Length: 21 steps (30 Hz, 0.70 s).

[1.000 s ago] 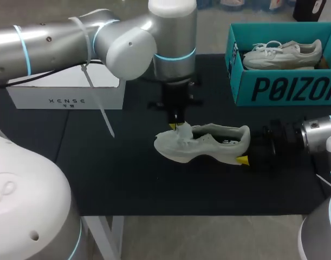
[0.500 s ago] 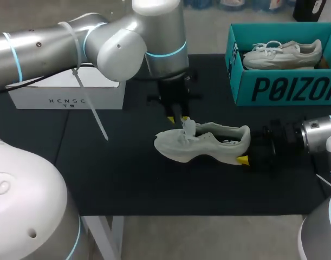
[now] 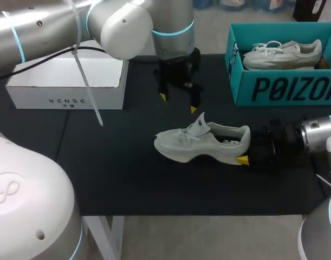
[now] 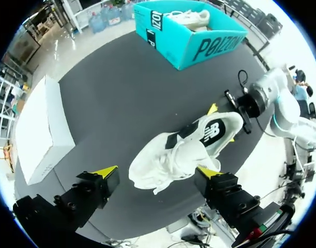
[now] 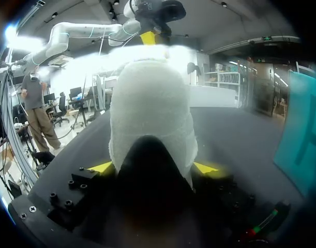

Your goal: Take the shoe out of the shoebox, open the shoe tongue, remove and reinsert the insole, then place the shoe into the shoebox

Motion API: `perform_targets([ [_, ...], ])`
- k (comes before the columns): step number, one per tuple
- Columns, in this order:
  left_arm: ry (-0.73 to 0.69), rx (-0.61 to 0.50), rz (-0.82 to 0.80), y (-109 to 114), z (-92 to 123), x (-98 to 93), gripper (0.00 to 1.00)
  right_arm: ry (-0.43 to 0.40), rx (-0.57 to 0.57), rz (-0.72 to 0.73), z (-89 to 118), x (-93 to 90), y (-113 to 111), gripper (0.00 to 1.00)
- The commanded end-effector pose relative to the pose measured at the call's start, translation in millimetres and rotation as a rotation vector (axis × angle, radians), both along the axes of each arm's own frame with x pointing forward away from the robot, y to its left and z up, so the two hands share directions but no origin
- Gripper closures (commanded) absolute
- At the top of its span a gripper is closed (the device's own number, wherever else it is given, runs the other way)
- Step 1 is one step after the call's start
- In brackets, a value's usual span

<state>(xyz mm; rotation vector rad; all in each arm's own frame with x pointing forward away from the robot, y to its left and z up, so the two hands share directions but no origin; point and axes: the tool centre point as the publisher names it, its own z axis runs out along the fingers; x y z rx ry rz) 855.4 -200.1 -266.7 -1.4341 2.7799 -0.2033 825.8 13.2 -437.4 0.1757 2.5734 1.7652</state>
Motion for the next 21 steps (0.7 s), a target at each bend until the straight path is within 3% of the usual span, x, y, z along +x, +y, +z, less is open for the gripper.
perform_targets([
  [1, -0.001, 0.001, -0.008, -1.2, -0.6, 0.1, 0.00, 0.001, -0.001, -0.001, -6.8, 1.9, 3.4, 1.00],
  [17, -0.001, 0.001, -0.008, -1.2, -0.6, 0.1, 0.00, 0.001, -0.001, -0.001, -6.8, 1.9, 3.4, 1.00],
  [21, -0.091, 0.009, -0.614, 1.9, 8.6, -4.3, 0.00, 0.001, -0.001, -0.001, -6.8, 1.9, 3.4, 1.00],
])
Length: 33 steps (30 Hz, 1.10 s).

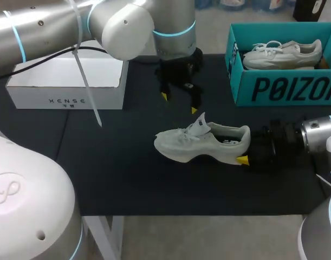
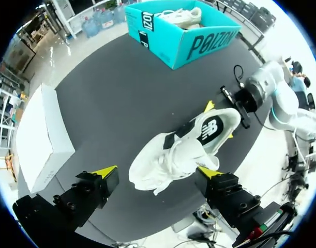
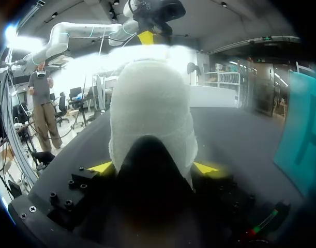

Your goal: Take the shoe out of the shoebox, open the shoe tongue, remove and reinsert the insole, then place the shoe into the shoebox

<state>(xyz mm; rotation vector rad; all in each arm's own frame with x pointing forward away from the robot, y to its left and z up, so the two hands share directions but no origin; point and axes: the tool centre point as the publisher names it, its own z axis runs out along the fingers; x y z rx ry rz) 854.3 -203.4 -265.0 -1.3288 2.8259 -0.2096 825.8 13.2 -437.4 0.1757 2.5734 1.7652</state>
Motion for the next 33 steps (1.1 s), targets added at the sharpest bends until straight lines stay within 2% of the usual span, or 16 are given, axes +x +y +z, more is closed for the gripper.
perform_targets([
  [1, -0.115, 0.041, -0.661, 7.8, 6.8, -4.9, 0.00, 0.001, -0.001, -0.001, -6.8, 1.9, 3.4, 1.00],
  [3, -0.136, 0.055, -0.971, 16.1, 8.2, -13.1, 0.00, 0.001, -0.001, -0.001, -6.8, 1.9, 3.4, 1.00],
  [6, -0.154, -0.008, -1.320, 31.2, 17.7, -19.1, 0.00, 0.001, -0.001, -0.001, -6.8, 1.9, 3.4, 1.00],
  [27, -0.154, -0.008, -1.320, 31.2, 17.7, -19.1, 0.00, 0.001, -0.001, -0.001, -6.8, 1.9, 3.4, 1.00],
  [28, -0.153, -0.014, -1.359, 27.6, 18.9, -21.1, 0.00, 0.001, -0.001, -0.001, -6.8, 1.9, 3.4, 1.00],
  [29, -0.156, 0.007, -1.368, 23.3, 20.9, -23.0, 0.32, 0.001, -0.001, -0.001, -6.8, 1.9, 3.4, 1.00],
  [30, -0.155, 0.044, -1.356, 18.5, 22.2, -23.3, 0.96, 0.001, -0.001, -0.001, -6.8, 1.9, 3.4, 1.00],
  [31, -0.154, 0.078, -1.369, 13.6, 23.1, -24.4, 1.00, 0.001, -0.001, -0.001, -6.8, 1.9, 3.4, 1.00],
  [33, -0.143, 0.080, -1.369, 6.0, 24.9, -24.6, 1.00, 0.001, -0.001, -0.001, -6.8, 1.9, 3.4, 1.00],
])
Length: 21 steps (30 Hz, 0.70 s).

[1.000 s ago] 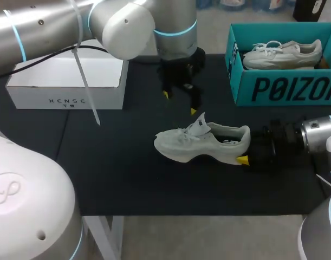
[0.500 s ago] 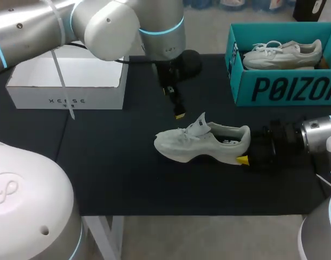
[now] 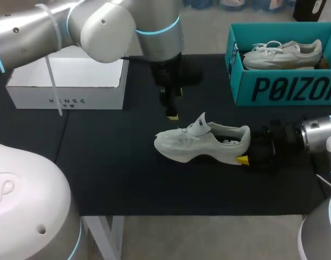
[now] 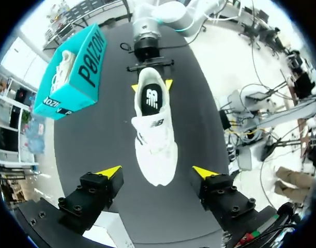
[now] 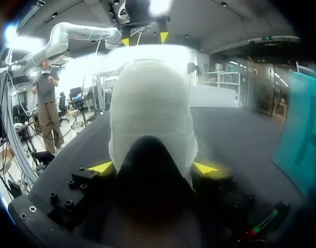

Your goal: Take the shoe out of the shoebox, open the shoe tongue, remove and reinsert the insole, then place the shoe into the shoebox

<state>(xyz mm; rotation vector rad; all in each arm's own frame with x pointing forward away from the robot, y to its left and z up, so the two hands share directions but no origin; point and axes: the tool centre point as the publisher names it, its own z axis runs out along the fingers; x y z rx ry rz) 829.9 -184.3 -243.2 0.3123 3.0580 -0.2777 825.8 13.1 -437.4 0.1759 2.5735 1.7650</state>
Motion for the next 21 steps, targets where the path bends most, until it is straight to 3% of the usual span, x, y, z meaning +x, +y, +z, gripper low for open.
perform_targets([
  [1, -0.084, 0.107, -0.294, -20.2, 4.9, -1.2, 1.00, 0.001, -0.001, 0.000, -6.7, 1.9, 3.5, 1.00],
  [7, -0.117, 0.149, -0.279, -56.4, 10.5, -6.9, 1.00, 0.001, -0.001, 0.000, -6.7, 1.9, 3.5, 1.00],
  [13, -0.131, 0.200, -0.252, -87.2, 3.3, -16.0, 1.00, 0.001, -0.001, 0.000, -6.7, 1.9, 3.5, 1.00],
  [21, -0.097, 0.230, -0.173, -92.7, -23.8, -23.0, 1.00, 0.001, -0.001, 0.000, -6.7, 1.9, 3.5, 1.00],
])
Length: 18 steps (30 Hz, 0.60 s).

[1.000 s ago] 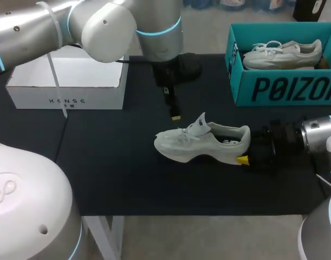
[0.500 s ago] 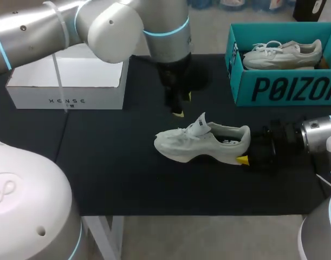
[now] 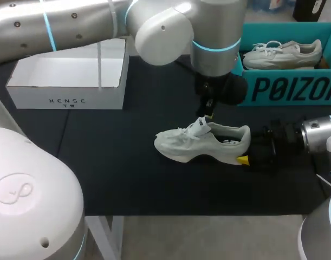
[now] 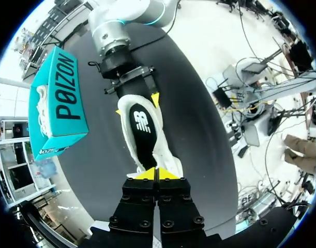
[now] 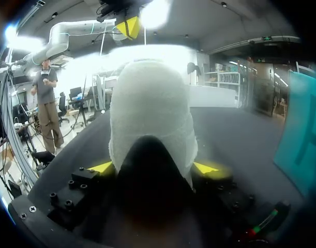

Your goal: Take the shoe out of the shoebox, open the shoe tongue, remove and reinsert the insole, then place the shoe into the shoebox

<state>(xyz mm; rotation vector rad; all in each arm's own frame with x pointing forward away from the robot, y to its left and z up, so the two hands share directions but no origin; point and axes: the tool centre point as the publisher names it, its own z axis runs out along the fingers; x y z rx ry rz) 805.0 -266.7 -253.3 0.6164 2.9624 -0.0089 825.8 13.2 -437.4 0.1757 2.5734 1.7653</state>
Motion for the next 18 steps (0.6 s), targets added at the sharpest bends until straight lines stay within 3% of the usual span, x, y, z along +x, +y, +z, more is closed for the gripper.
perform_targets([
  [1, -0.001, 0.061, 0.038, -9.8, -18.2, 2.3, 1.00, 0.001, -0.001, -0.001, -6.7, 1.9, 3.3, 1.00],
  [18, -0.014, 0.083, 0.074, -38.2, -52.1, 8.2, 1.00, 0.001, -0.001, -0.001, -6.7, 1.9, 3.3, 1.00],
])
